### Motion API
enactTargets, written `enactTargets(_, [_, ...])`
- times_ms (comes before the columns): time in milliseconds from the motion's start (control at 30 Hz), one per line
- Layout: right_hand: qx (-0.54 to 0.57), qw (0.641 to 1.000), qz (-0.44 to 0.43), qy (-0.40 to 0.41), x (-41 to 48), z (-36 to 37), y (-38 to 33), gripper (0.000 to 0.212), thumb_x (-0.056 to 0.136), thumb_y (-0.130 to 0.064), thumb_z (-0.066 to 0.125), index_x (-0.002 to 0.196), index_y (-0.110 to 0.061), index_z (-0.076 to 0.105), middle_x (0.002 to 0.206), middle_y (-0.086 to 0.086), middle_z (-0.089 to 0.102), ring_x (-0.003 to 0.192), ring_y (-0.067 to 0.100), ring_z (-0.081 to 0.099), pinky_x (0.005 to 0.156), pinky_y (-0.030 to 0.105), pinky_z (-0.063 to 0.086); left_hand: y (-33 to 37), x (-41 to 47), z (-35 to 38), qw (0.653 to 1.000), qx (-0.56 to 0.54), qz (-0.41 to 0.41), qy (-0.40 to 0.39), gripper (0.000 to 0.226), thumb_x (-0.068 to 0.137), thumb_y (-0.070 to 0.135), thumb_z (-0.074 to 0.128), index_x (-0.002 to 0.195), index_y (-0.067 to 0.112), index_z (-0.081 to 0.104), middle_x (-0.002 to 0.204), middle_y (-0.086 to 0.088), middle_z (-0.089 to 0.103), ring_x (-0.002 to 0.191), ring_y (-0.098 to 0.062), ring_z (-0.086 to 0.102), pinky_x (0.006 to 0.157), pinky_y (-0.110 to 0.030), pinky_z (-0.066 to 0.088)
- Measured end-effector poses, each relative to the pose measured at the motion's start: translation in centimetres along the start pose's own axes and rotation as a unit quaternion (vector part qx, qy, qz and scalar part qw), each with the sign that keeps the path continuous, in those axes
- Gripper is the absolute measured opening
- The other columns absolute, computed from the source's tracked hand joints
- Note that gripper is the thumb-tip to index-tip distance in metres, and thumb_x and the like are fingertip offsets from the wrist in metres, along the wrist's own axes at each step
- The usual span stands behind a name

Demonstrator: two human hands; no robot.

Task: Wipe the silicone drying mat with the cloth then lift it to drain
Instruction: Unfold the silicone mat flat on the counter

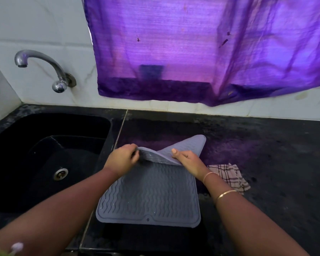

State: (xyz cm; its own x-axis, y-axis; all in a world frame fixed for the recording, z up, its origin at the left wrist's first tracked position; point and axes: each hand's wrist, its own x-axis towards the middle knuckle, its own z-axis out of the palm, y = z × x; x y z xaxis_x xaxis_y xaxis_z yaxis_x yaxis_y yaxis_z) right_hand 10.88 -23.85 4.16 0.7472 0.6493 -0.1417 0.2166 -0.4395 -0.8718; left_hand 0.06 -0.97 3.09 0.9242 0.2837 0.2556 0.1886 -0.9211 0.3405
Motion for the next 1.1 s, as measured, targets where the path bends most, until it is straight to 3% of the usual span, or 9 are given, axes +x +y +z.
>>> enactTargets(33, [-0.008, 1.0, -0.017, 0.002, 0.2, -0.2, -0.4, 0.083, 0.067, -0.084, 0.042, 0.063, -0.002, 0.054, 0.067, 0.014, 0.057, 0.063, 0.023, 0.054, 0.065, 0.034, 0.043, -0.2, 0.2, 0.0, 1.0, -0.011, -0.016, 0.004, 0.016, 0.094, 0.023, 0.05, 0.095, 0.011, 0.06, 0.09, -0.006, 0.065, 0.082, -0.029, 0.063, 0.065, -0.034, 0.043])
enactTargets(100, [-0.015, 0.999, -0.051, -0.01, 0.7, -0.4, -1.1, 0.061, 0.072, -0.075, 0.047, 0.058, -0.015, 0.048, 0.062, 0.0, 0.043, 0.058, 0.009, 0.04, 0.059, 0.026, 0.032, -0.6, 0.8, -0.2, 0.998, -0.027, -0.048, 0.008, 0.016, 0.094, 0.021, 0.051, 0.094, 0.009, 0.062, 0.086, -0.009, 0.066, 0.08, -0.03, 0.062, 0.064, -0.034, 0.041])
enactTargets(200, [-0.024, 0.997, -0.067, -0.027, 1.9, -0.7, -1.7, 0.051, 0.07, -0.069, 0.058, 0.089, -0.023, 0.069, 0.089, -0.008, 0.067, 0.083, 0.003, 0.059, 0.076, 0.022, 0.046, -1.3, 1.7, -0.4, 0.995, -0.058, -0.083, 0.008, 0.015, 0.093, 0.019, 0.053, 0.088, 0.008, 0.061, 0.079, -0.011, 0.065, 0.076, -0.029, 0.061, 0.063, -0.034, 0.041])
enactTargets(300, [-0.078, 0.994, -0.065, -0.049, 3.5, -0.7, -2.7, 0.056, 0.07, -0.061, 0.068, 0.11, -0.022, 0.065, 0.108, -0.005, 0.068, 0.101, 0.008, 0.061, 0.089, 0.027, 0.05, -2.4, 2.5, -0.3, 0.988, -0.096, -0.118, -0.012, 0.017, 0.094, 0.021, 0.052, 0.089, 0.008, 0.062, 0.079, -0.008, 0.065, 0.075, -0.026, 0.062, 0.065, -0.036, 0.045])
enactTargets(433, [-0.121, 0.991, -0.05, -0.031, 5.9, -0.2, -4.1, 0.051, 0.066, -0.063, 0.07, 0.094, -0.021, 0.067, 0.092, -0.002, 0.071, 0.088, 0.013, 0.066, 0.081, 0.036, 0.055, -4.1, 3.2, -0.3, 0.983, -0.108, -0.143, -0.049, 0.02, 0.096, 0.022, 0.05, 0.092, 0.008, 0.064, 0.083, -0.007, 0.067, 0.075, -0.023, 0.062, 0.064, -0.035, 0.045])
enactTargets(567, [-0.203, 0.972, -0.102, 0.062, 8.8, 0.9, -5.6, 0.02, 0.089, -0.032, 0.06, 0.083, -0.014, 0.067, 0.078, 0.003, 0.068, 0.075, 0.02, 0.062, 0.075, 0.046, 0.052, -5.7, 3.6, -0.3, 0.977, -0.121, -0.164, -0.061, 0.018, 0.095, 0.02, 0.051, 0.091, 0.009, 0.065, 0.081, -0.003, 0.062, 0.075, -0.018, 0.057, 0.064, -0.028, 0.038])
enactTargets(767, [-0.248, 0.962, -0.079, 0.082, 12.5, 3.2, -6.3, 0.022, 0.09, -0.019, 0.057, 0.11, -0.015, 0.064, 0.108, 0.006, 0.066, 0.101, 0.024, 0.06, 0.091, 0.041, 0.048, -7.6, 4.0, 0.2, 0.967, -0.148, -0.186, -0.096, 0.007, 0.093, 0.019, 0.056, 0.091, 0.019, 0.063, 0.086, 0.003, 0.064, 0.08, -0.014, 0.06, 0.065, -0.024, 0.041])
enactTargets(900, [-0.213, 0.974, -0.049, 0.054, 12.8, 4.3, -5.8, 0.046, 0.092, -0.013, 0.054, 0.138, -0.012, 0.045, 0.145, 0.006, 0.039, 0.13, 0.023, 0.042, 0.106, 0.032, 0.033, -7.8, 4.0, 0.4, 0.964, -0.146, -0.182, -0.126, 0.019, 0.092, 0.02, 0.059, 0.11, 0.016, 0.063, 0.099, 0.004, 0.066, 0.09, -0.012, 0.061, 0.075, -0.027, 0.05])
enactTargets(1100, [-0.231, 0.967, 0.015, 0.108, 10.5, 4.7, -3.0, 0.041, 0.094, -0.017, 0.051, 0.134, -0.011, 0.049, 0.136, 0.01, 0.045, 0.123, 0.027, 0.046, 0.102, 0.034, 0.036, -7.9, 3.8, 1.0, 0.97, -0.074, -0.198, -0.121, 0.038, 0.093, 0.02, 0.052, 0.13, 0.018, 0.047, 0.115, -0.004, 0.064, 0.096, -0.023, 0.063, 0.076, -0.037, 0.054])
